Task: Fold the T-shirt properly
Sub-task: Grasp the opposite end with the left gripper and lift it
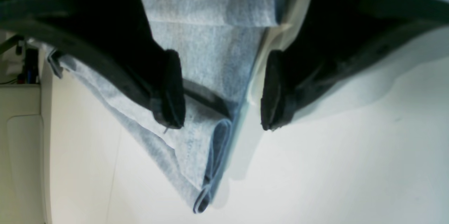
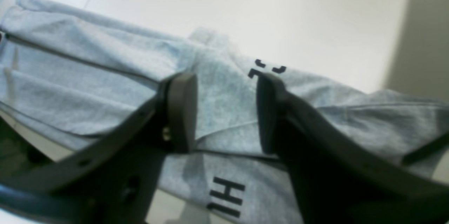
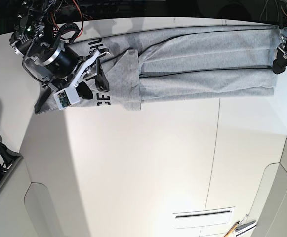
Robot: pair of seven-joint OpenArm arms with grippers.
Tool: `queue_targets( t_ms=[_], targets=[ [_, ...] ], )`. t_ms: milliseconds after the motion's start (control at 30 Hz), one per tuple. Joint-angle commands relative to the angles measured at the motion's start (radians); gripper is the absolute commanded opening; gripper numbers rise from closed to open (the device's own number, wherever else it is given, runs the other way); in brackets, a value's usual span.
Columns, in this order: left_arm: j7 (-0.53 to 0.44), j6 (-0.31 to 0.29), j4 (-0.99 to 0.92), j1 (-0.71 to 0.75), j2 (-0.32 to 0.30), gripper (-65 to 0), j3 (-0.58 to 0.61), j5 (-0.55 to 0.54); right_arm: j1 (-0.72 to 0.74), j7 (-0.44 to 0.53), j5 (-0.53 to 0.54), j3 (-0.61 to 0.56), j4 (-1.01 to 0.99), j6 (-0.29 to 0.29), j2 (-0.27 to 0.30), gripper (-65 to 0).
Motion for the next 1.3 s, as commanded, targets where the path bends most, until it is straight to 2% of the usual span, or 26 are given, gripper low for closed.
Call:
queue_targets(
  t_ms=[0,233,400,467,600,700,833,900,1000,1067,1167,1267],
  targets=[
    [0.026,-0.004,0.006,0.003,-0.017,-26.8,0.007,-0.008,0.003,0.026,0.027,0.001,0.016,0.001,0.0,-37.4],
    [0.049,-0.004,0.006,0.003,-0.017,-26.8,0.145,-0.02,0.003,0.026,0.031,0.001,0.016,0.001,0.0,-37.4],
    [0.048,-0.004,0.006,0.003,-0.018,-27.4,0.166,-0.02,0.003,0.026,0.031,0.001,0.016,0.001,0.0,-37.4],
    [0.048,-0.004,0.006,0.003,-0.018,-35.0,0.162,-0.021,0.003,0.026,0.031,0.001,0.016,0.001,0.0,-37.4],
    [0.009,-0.004,0.007,0.003,-0.018,-64.7,0.161,-0.023,0.003,0.026,0.031,0.001,0.016,0.001,0.0,-37.4],
    [-0.031,-0.004,0.007,0.002,-0.018,-65.0,0.161,-0.048,0.003,0.026,0.031,0.001,0.016,0.001,0.0,-37.4],
    [-0.024,-0.004,0.017,0.0,-0.017,-65.0,0.161,-0.154,0.003,0.026,0.008,0.001,0.016,0.001,0.0,-37.4],
    [0.024,-0.004,0.042,0.0,-0.017,-65.0,0.161,-0.227,0.003,0.026,-0.035,0.006,0.016,-0.003,0.0,-37.4],
    [0.124,-0.004,0.097,0.0,-0.016,-65.0,0.161,-0.34,0.003,0.026,-0.084,0.035,0.016,-0.043,0.0,-37.4],
    [0.177,-0.004,0.138,0.0,-0.008,-65.0,0.161,-0.34,0.003,0.026,-0.094,0.075,0.016,-0.053,0.001,-37.4],
    [0.182,-0.004,0.223,0.001,0.034,-65.0,0.161,-0.34,0.003,0.026,-0.093,0.155,0.016,-0.054,0.004,-37.4],
    [0.19,-0.004,0.327,0.0,0.101,-65.0,0.162,-0.34,-0.001,0.026,-0.086,0.233,0.015,-0.074,0.021,-37.4]
  ],
)
